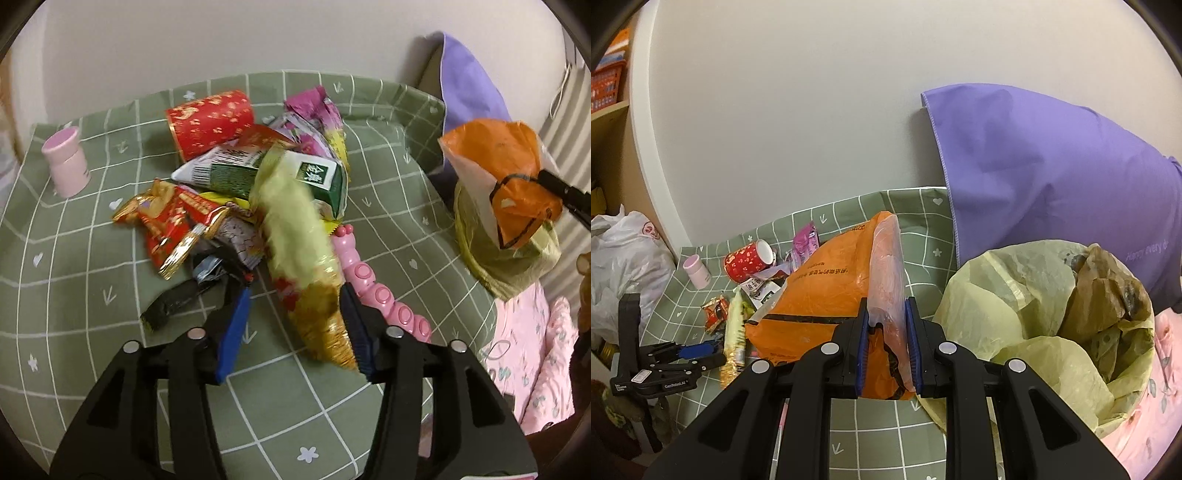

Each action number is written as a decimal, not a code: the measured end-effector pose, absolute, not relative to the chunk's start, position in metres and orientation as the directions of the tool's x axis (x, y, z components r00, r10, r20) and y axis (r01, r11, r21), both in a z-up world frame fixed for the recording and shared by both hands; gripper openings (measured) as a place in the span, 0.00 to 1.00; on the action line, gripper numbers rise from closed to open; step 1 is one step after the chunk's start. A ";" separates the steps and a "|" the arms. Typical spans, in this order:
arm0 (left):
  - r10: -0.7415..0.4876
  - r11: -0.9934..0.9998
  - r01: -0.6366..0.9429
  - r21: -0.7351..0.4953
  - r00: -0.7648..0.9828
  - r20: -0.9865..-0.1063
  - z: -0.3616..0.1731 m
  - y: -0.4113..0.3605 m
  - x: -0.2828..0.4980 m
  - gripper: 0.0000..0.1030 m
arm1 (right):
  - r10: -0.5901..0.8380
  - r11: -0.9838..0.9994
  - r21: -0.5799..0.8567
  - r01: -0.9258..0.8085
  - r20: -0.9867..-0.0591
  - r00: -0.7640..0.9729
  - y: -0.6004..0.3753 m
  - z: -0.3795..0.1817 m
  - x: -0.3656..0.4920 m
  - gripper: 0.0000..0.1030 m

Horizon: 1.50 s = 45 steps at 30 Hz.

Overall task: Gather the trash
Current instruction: 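Grasp the yellow snack wrapper with the left gripper while the right holds the orange bag, then carry both wrappers to the yellow-green trash bag and release them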

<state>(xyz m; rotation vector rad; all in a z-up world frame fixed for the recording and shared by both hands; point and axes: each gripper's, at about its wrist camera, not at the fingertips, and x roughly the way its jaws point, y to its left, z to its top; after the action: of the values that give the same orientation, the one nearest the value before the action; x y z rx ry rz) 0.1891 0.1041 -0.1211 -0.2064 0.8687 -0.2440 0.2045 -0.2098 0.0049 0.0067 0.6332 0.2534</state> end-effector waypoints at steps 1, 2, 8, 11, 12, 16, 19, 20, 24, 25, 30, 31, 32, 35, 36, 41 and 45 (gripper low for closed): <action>-0.298 0.950 0.127 -0.284 0.634 -0.714 -0.120 0.105 0.184 0.50 | 0.237 0.968 0.079 -0.237 -0.585 0.776 -0.209 0.005 0.204 0.18; -0.300 0.949 0.128 -0.287 0.640 -0.707 -0.119 0.106 0.181 0.51 | 0.238 0.968 0.075 -0.240 -0.585 0.776 -0.208 0.005 0.204 0.18; -0.282 0.949 0.088 -0.302 0.666 -0.691 -0.111 0.105 0.179 0.53 | 0.254 0.963 0.079 -0.259 -0.589 0.767 -0.207 0.004 0.205 0.18; -0.240 0.954 0.025 -0.299 0.662 -0.710 -0.102 0.116 0.202 0.53 | 0.267 0.958 0.079 -0.275 -0.593 0.760 -0.207 0.003 0.204 0.18; -0.205 0.958 -0.020 -0.286 0.650 -0.732 -0.099 0.122 0.215 0.53 | 0.272 0.957 0.083 -0.278 -0.592 0.759 -0.208 0.002 0.203 0.18; -0.191 0.949 -0.090 -0.301 0.595 -0.781 -0.105 0.139 0.250 0.51 | 0.278 0.956 0.095 -0.276 -0.589 0.759 -0.209 0.000 0.197 0.18; -0.212 0.954 -0.076 -0.290 0.517 -0.829 -0.118 0.136 0.268 0.39 | 0.268 0.958 0.083 -0.273 -0.589 0.763 -0.209 -0.001 0.193 0.18; -0.206 0.960 -0.063 -0.271 0.493 -0.845 -0.122 0.132 0.272 0.35 | 0.264 0.959 0.077 -0.272 -0.587 0.765 -0.210 0.000 0.192 0.18; -0.186 0.975 -0.015 -0.221 0.485 -0.855 -0.118 0.119 0.268 0.21 | 0.245 0.965 0.063 -0.256 -0.575 0.780 -0.214 0.004 0.189 0.18; -0.205 0.970 -0.006 -0.243 0.513 -0.833 -0.107 0.120 0.264 0.21 | 0.242 0.966 0.063 -0.251 -0.569 0.786 -0.217 0.006 0.187 0.18; -0.281 0.949 0.087 -0.303 0.669 -0.689 -0.023 0.111 0.242 0.21 | 0.205 0.977 0.055 -0.208 -0.525 0.826 -0.232 0.022 0.182 0.18; -0.290 0.948 0.117 -0.296 0.700 -0.653 -0.004 0.104 0.240 0.21 | 0.192 0.979 0.046 -0.196 -0.512 0.838 -0.236 0.028 0.181 0.18; -0.305 0.944 0.149 -0.293 0.729 -0.613 0.013 0.097 0.238 0.21 | 0.173 0.983 0.032 -0.181 -0.495 0.852 -0.242 0.035 0.179 0.18; -0.376 0.921 0.259 -0.293 0.791 -0.482 0.061 0.069 0.237 0.21 | 0.127 0.990 0.000 -0.143 -0.452 0.883 -0.259 0.054 0.174 0.18; -0.395 0.913 0.289 -0.287 0.799 -0.453 0.072 0.058 0.238 0.21 | 0.104 0.993 -0.013 -0.121 -0.434 0.895 -0.268 0.061 0.171 0.18; -0.528 0.847 0.460 -0.267 0.785 -0.325 0.120 -0.020 0.255 0.21 | -0.044 0.997 -0.076 0.017 -0.368 0.929 -0.322 0.090 0.162 0.18; -0.641 0.764 0.582 -0.278 0.732 -0.232 0.134 -0.094 0.269 0.21 | -0.151 0.985 -0.138 0.108 -0.352 0.924 -0.359 0.098 0.157 0.18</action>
<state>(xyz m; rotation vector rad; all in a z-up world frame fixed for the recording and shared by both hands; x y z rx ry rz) 0.2687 -0.0937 0.1336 -0.1923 0.3257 -0.6772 0.1573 -0.3591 0.0983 -0.1165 0.3701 -0.1330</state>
